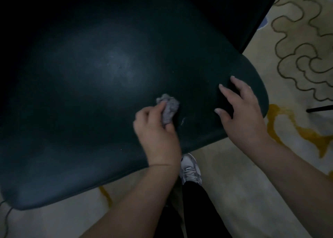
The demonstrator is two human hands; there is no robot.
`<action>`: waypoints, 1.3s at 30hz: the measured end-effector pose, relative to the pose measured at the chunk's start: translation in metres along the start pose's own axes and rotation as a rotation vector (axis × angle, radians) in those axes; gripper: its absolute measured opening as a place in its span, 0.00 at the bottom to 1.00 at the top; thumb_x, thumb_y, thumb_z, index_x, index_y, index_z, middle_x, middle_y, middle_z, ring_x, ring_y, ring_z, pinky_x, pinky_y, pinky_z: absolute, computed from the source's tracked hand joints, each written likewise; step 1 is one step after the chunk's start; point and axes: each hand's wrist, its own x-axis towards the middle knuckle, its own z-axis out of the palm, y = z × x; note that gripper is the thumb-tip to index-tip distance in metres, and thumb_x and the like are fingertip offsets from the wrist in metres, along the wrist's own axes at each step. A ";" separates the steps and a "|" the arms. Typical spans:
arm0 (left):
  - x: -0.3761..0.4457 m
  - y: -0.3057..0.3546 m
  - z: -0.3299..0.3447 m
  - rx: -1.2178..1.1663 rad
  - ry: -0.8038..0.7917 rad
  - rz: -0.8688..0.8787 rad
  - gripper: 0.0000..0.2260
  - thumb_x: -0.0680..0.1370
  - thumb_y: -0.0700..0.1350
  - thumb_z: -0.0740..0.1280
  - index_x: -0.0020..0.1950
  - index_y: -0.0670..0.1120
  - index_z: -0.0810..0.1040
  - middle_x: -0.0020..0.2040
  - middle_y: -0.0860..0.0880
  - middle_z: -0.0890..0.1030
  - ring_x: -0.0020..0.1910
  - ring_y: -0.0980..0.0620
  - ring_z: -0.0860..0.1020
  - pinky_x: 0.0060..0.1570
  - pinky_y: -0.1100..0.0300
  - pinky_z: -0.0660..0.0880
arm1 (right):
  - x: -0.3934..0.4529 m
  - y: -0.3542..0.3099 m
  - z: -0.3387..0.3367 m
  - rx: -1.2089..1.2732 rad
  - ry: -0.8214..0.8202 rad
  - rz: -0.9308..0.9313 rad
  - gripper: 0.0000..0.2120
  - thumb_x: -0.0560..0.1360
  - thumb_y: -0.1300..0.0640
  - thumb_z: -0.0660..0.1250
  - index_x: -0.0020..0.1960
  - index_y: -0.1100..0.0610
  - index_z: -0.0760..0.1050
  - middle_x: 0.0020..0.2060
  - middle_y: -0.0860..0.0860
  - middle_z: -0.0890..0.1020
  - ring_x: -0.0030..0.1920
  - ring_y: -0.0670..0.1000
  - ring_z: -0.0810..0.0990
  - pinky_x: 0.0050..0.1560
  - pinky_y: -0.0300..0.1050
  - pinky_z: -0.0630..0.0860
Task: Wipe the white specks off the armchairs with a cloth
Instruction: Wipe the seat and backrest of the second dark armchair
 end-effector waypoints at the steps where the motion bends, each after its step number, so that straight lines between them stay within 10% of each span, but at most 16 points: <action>1: -0.001 0.012 0.013 -0.024 -0.023 0.017 0.19 0.68 0.29 0.68 0.57 0.42 0.82 0.52 0.40 0.76 0.50 0.43 0.73 0.52 0.61 0.68 | 0.001 0.000 0.000 -0.002 -0.001 -0.002 0.28 0.74 0.59 0.70 0.72 0.53 0.68 0.75 0.51 0.59 0.75 0.54 0.55 0.71 0.38 0.46; 9: 0.010 0.008 0.005 0.023 -0.203 0.287 0.20 0.66 0.29 0.67 0.56 0.43 0.83 0.51 0.40 0.77 0.49 0.41 0.74 0.51 0.55 0.70 | 0.001 0.002 0.000 0.028 0.003 -0.014 0.28 0.73 0.59 0.72 0.71 0.55 0.69 0.75 0.53 0.60 0.75 0.56 0.57 0.74 0.46 0.53; 16: 0.132 0.000 -0.002 0.137 0.053 -0.051 0.15 0.77 0.41 0.65 0.63 0.45 0.79 0.60 0.41 0.76 0.60 0.45 0.73 0.60 0.64 0.65 | 0.001 0.005 0.001 0.048 0.002 -0.001 0.28 0.73 0.58 0.71 0.72 0.52 0.68 0.75 0.50 0.59 0.75 0.53 0.56 0.73 0.40 0.49; 19: 0.111 0.036 0.037 0.028 -0.122 0.150 0.14 0.75 0.35 0.64 0.59 0.41 0.80 0.58 0.39 0.77 0.55 0.48 0.74 0.55 0.71 0.66 | 0.002 0.006 0.000 0.069 0.004 -0.008 0.28 0.73 0.58 0.72 0.71 0.52 0.69 0.75 0.50 0.59 0.74 0.52 0.58 0.73 0.41 0.51; 23: 0.042 0.033 0.030 0.082 -0.339 0.497 0.16 0.74 0.34 0.66 0.59 0.45 0.82 0.53 0.42 0.78 0.52 0.41 0.73 0.53 0.54 0.71 | 0.003 0.010 -0.002 0.050 -0.024 -0.027 0.29 0.72 0.57 0.72 0.71 0.52 0.68 0.76 0.50 0.57 0.74 0.51 0.59 0.71 0.39 0.52; 29: 0.118 0.015 -0.001 0.119 -0.154 0.213 0.14 0.75 0.31 0.64 0.58 0.39 0.81 0.49 0.45 0.76 0.43 0.64 0.71 0.43 0.82 0.61 | 0.001 0.009 -0.002 0.124 -0.012 -0.019 0.28 0.72 0.58 0.72 0.71 0.52 0.69 0.76 0.49 0.57 0.74 0.51 0.60 0.74 0.44 0.56; 34: 0.115 0.054 0.045 0.103 -0.230 0.389 0.14 0.75 0.34 0.63 0.55 0.47 0.83 0.57 0.43 0.79 0.57 0.46 0.75 0.54 0.64 0.67 | 0.000 0.010 -0.001 0.109 0.006 -0.031 0.28 0.72 0.58 0.73 0.71 0.53 0.69 0.75 0.50 0.58 0.74 0.51 0.60 0.73 0.46 0.58; 39: 0.045 0.017 0.017 0.158 -0.403 0.625 0.13 0.74 0.36 0.70 0.58 0.44 0.83 0.49 0.41 0.79 0.48 0.41 0.76 0.49 0.51 0.72 | 0.001 0.006 -0.005 0.061 -0.013 -0.036 0.28 0.72 0.58 0.73 0.70 0.55 0.70 0.76 0.52 0.57 0.74 0.53 0.59 0.74 0.51 0.61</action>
